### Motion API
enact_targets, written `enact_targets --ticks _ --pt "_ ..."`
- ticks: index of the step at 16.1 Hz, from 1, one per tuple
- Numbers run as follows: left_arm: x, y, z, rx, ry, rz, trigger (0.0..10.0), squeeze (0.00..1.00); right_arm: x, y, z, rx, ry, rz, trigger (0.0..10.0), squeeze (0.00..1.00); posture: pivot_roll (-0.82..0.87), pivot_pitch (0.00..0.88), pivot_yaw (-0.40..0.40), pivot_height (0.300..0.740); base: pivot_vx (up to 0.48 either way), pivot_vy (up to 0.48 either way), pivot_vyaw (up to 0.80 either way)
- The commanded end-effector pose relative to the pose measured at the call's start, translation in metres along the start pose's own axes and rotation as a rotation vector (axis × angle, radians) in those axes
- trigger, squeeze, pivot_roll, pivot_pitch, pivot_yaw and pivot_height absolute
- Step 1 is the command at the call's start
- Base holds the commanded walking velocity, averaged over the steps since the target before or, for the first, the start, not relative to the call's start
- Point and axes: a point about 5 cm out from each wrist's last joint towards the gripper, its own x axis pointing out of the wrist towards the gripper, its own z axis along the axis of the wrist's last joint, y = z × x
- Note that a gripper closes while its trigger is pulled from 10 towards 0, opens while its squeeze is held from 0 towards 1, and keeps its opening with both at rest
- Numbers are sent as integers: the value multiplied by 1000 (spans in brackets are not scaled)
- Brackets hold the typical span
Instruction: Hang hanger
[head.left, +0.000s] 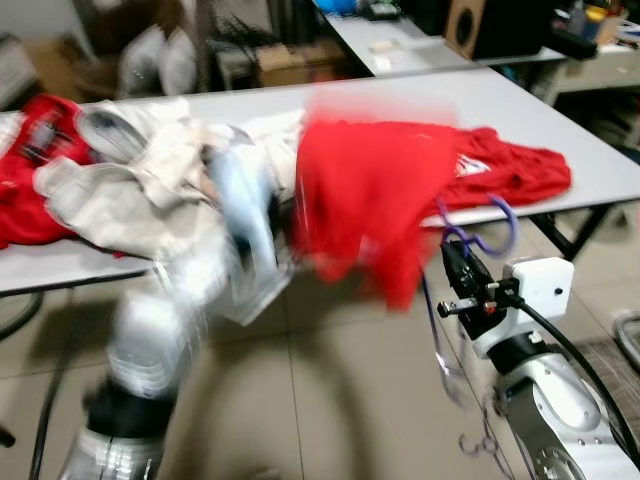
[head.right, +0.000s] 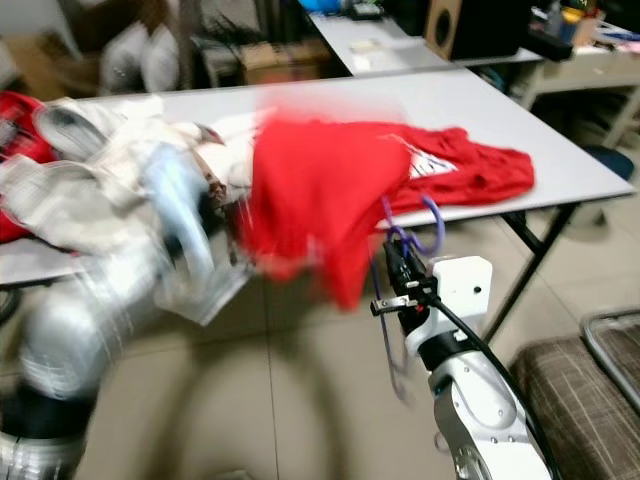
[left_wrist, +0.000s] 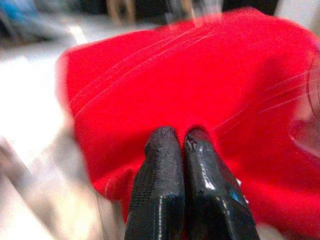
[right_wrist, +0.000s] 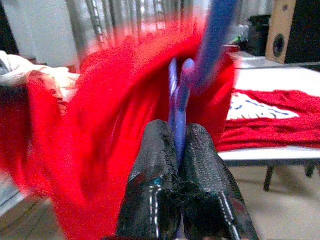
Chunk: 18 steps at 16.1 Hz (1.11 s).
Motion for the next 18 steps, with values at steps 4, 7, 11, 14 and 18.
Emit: enact_targets --ticks 4,7,11,14,18 --pt "-27 -24 -87 113 417 -203 10000 0 -3 -4 -1 -8 9 -1 10000 0 -11 0 65 740 0 0 0" --pt "-37 -17 -118 137 587 -168 10000 0 -8 2 -19 -18 134 52 10000 0 -11 0 58 740 0 0 0" --pt "-45 -18 -120 172 589 -181 10000 0 -66 -2 -83 -117 727 206 10000 0 -10 44 42 740 0 0 0" --pt "-76 -38 -123 79 626 -262 10000 0 -104 -5 -95 -104 884 182 10000 0 9 149 27 740 0 0 0" --pt "-125 -65 -132 18 729 -322 10000 0 -135 8 -90 -101 992 235 10000 0 19 275 16 740 0 0 0"
